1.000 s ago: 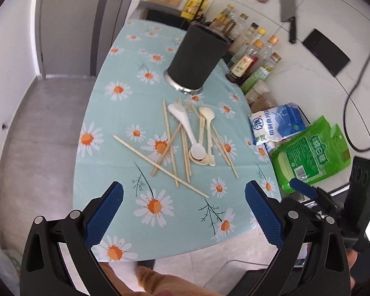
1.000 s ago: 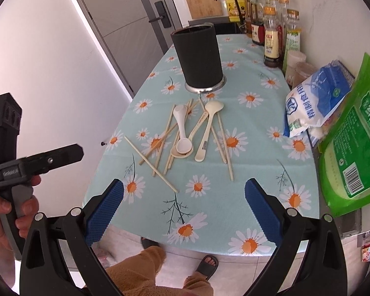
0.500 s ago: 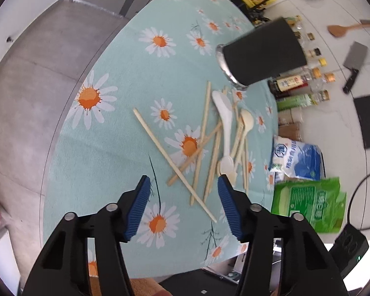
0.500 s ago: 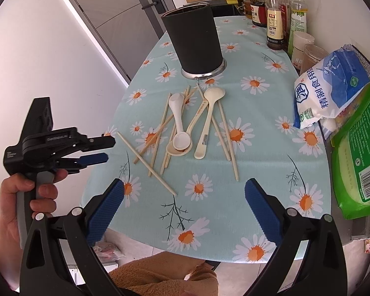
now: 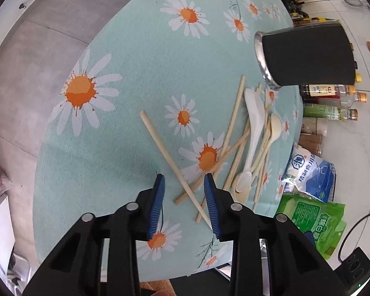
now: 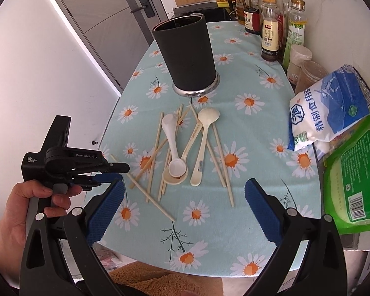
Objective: Organize utensils
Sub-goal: 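Lower the left tool and grasp a wooden chopstick at its end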
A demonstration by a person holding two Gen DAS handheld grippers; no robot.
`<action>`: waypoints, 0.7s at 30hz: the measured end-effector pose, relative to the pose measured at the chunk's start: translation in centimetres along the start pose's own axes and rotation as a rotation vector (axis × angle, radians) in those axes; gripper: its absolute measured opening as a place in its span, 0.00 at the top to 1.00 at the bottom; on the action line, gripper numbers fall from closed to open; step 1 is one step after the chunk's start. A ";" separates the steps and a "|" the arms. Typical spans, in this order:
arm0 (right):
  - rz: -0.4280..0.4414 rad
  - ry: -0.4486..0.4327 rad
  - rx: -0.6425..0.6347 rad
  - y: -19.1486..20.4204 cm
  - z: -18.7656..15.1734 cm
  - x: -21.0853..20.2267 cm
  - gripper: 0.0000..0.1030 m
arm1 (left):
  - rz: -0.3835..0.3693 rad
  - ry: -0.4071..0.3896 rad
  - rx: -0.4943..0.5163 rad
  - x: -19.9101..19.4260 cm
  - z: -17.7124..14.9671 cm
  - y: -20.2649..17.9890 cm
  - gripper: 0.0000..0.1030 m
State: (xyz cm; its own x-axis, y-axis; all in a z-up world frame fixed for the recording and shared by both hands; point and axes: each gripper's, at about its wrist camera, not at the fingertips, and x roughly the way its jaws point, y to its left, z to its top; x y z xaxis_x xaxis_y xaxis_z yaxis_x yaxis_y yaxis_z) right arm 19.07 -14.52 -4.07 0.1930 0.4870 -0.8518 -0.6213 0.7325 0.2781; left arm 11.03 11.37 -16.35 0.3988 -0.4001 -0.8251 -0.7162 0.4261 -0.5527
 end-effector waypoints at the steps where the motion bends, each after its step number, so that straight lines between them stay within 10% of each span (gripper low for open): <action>1: 0.004 0.003 0.006 -0.1 0.1 0.0 0.05 | 0.007 0.007 -0.011 0.2 0.2 0.0 0.74; 12: 0.006 0.061 -0.072 -2.2 4.0 1.5 0.06 | 0.149 -0.026 -0.019 1.0 0.5 -2.1 0.84; 21: 0.158 0.338 0.031 -6.5 7.4 8.4 0.21 | 0.255 -0.108 -0.041 1.4 -0.7 -2.9 0.96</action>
State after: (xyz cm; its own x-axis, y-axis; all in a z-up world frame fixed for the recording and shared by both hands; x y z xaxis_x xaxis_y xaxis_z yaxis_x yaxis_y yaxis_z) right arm 30.33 -11.73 -9.73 -0.1683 0.4150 -0.8941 -0.5992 0.6771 0.4271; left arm 13.27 8.97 -15.82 0.2595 -0.1942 -0.9460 -0.8232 0.4678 -0.3219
